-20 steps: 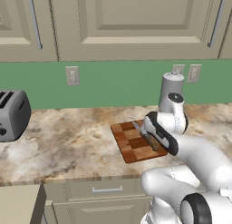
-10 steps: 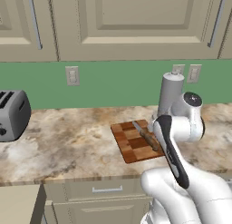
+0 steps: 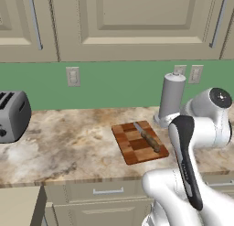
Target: Pick up the knife from the drawer and place it on the cutting board. Then place the meat from the plate to the cutting board.
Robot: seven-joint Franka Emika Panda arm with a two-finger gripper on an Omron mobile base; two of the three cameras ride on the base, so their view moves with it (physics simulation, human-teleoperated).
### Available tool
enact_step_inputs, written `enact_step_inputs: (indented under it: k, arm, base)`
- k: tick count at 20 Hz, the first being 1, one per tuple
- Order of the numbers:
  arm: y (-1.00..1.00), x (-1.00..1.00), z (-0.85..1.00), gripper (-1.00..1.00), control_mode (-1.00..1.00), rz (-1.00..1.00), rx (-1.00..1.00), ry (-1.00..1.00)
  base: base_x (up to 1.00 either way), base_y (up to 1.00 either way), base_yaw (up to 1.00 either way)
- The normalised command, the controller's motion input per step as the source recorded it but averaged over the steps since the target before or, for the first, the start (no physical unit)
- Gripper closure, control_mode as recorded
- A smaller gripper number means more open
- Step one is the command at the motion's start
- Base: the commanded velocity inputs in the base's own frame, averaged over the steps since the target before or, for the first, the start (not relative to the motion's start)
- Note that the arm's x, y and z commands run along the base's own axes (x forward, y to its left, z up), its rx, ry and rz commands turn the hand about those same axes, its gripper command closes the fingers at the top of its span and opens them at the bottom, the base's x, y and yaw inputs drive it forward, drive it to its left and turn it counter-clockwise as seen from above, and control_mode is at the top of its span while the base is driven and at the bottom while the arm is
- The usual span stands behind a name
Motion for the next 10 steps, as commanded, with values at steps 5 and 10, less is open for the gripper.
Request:
enact_step_inputs:
  k: [5,10]
  arm:
    - [0.00,-0.53,0.54,-1.00,-1.00,-0.06,0.00,-0.03]
    - [0.00,-0.16,0.00,-1.00,1.00,-0.01,0.00,0.00]
  base:
    - [0.00,0.00,0.00]
    - [-0.79,-0.21,-0.05]
